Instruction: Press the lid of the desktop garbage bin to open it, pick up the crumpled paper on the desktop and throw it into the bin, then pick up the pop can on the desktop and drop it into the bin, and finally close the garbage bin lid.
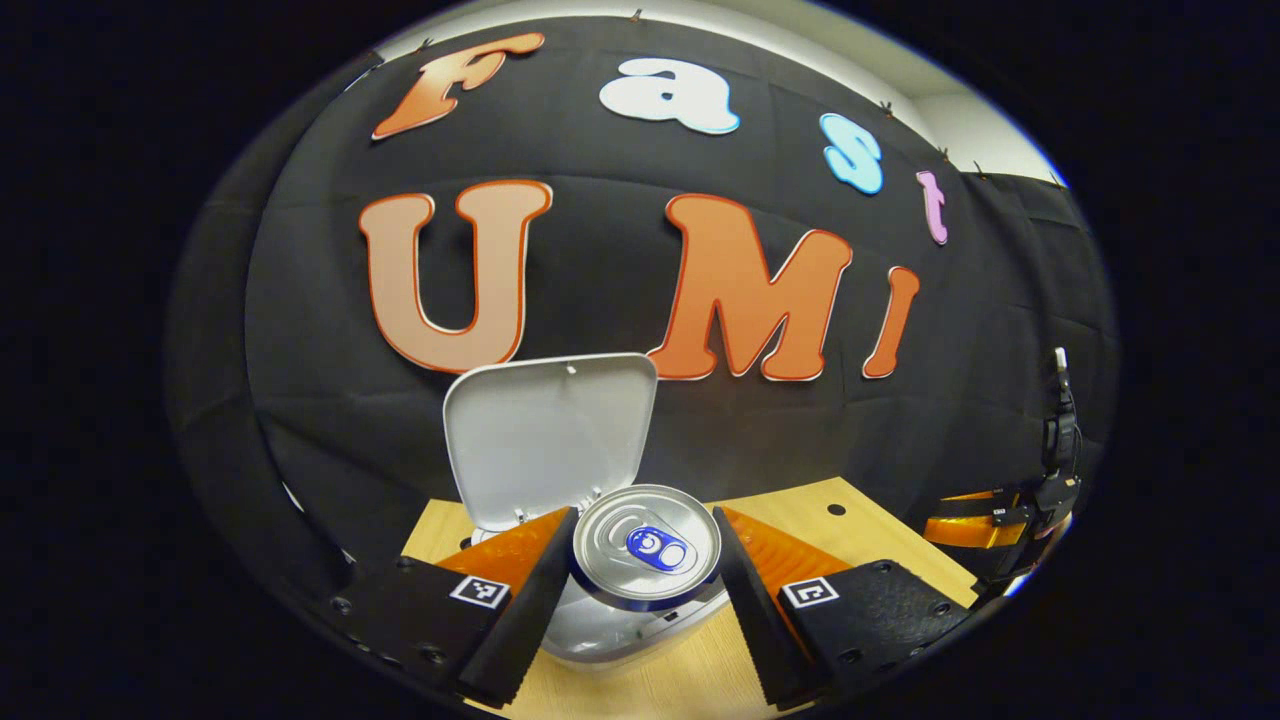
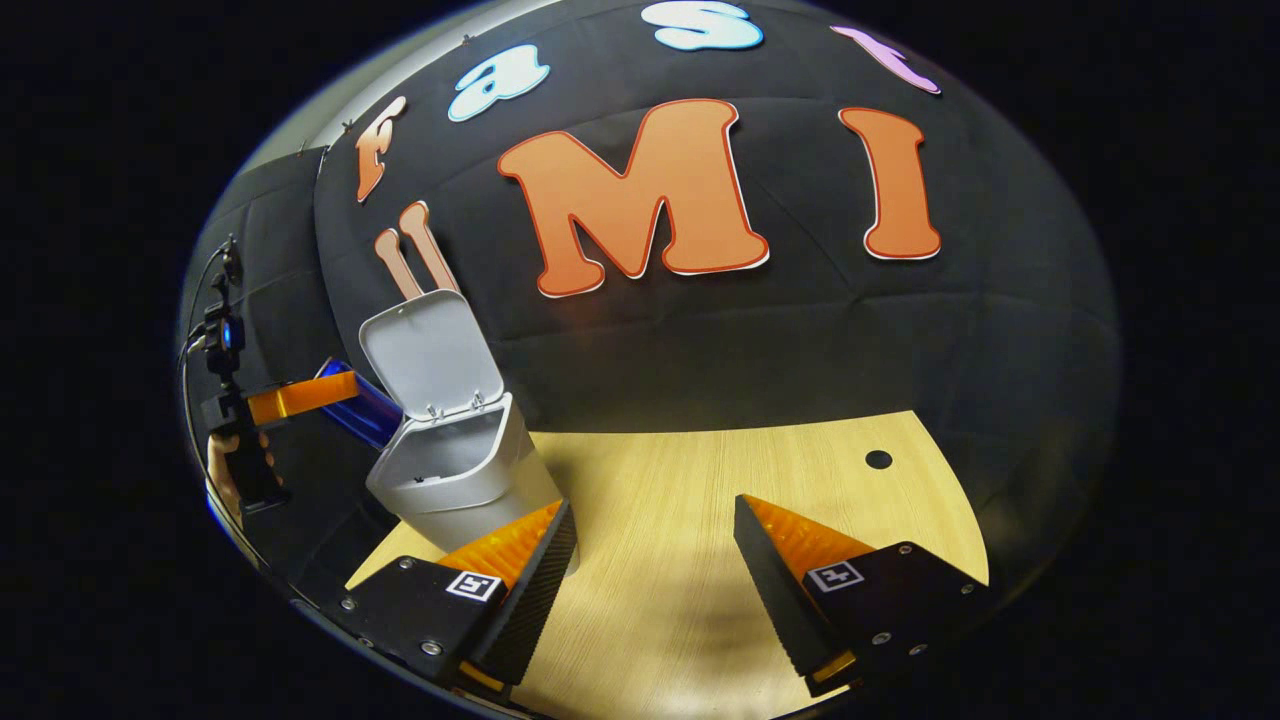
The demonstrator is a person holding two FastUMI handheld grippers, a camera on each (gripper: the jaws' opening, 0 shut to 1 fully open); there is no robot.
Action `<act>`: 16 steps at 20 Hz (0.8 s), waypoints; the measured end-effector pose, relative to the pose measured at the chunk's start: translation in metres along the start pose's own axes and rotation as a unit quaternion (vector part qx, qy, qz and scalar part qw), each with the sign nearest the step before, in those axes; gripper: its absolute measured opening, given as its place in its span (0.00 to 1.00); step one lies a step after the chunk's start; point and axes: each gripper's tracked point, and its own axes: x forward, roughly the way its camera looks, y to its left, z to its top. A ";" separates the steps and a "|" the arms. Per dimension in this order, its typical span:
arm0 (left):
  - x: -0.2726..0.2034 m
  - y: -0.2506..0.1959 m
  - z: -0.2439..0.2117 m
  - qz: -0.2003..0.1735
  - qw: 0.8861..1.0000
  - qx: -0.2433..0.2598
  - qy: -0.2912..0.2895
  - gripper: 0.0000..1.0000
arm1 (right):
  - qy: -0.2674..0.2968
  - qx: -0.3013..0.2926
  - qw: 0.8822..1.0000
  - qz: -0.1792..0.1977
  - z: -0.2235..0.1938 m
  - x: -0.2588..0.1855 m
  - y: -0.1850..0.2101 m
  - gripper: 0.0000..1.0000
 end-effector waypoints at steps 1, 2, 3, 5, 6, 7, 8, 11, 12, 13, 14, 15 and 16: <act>0.008 0.006 -0.008 0.002 1.000 -0.001 0.012 0.83 | 0.001 0.000 1.000 -0.003 -0.001 0.001 -0.002 0.95; 0.017 0.010 -0.016 0.002 1.000 -0.003 0.025 0.83 | 0.003 0.002 1.000 -0.007 -0.002 0.001 -0.004 0.95; 0.025 0.013 -0.027 0.002 0.999 -0.009 0.038 0.83 | 0.005 0.005 1.000 -0.009 -0.004 0.001 -0.005 0.95; 0.037 0.024 -0.055 0.007 0.997 -0.025 0.073 0.83 | 0.010 0.008 1.000 -0.014 -0.009 0.002 -0.008 0.95; 0.047 0.027 -0.070 0.011 0.995 -0.030 0.092 0.83 | 0.014 0.008 1.000 -0.017 -0.012 0.002 -0.010 0.95; 0.052 0.030 -0.088 0.016 0.993 -0.034 0.116 0.84 | 0.017 0.008 1.000 -0.019 -0.014 0.002 -0.011 0.95; 0.055 0.032 -0.099 0.022 0.991 -0.037 0.131 0.84 | 0.021 0.009 1.000 -0.021 -0.016 0.002 -0.011 0.95; 0.061 0.025 -0.097 0.028 0.990 -0.044 0.131 0.87 | 0.028 0.009 0.999 -0.028 -0.020 0.004 -0.016 0.95; 0.060 0.025 -0.095 0.030 0.991 -0.042 0.126 0.87 | 0.029 0.011 0.999 -0.029 -0.021 0.005 -0.016 0.95; 0.058 0.027 -0.090 0.032 0.992 -0.039 0.115 0.86 | 0.031 0.013 0.999 -0.029 -0.021 0.006 -0.015 0.95; 0.055 0.028 -0.083 0.034 0.993 -0.036 0.106 0.86 | 0.032 0.014 0.999 -0.029 -0.022 0.006 -0.015 0.95; 0.052 0.026 -0.079 0.035 0.994 -0.035 0.099 0.86 | 0.031 0.014 0.999 -0.028 -0.022 0.006 -0.015 0.95; 0.049 0.024 -0.073 0.034 0.994 -0.034 0.093 0.86 | 0.031 0.013 0.999 -0.027 -0.022 0.005 -0.014 0.95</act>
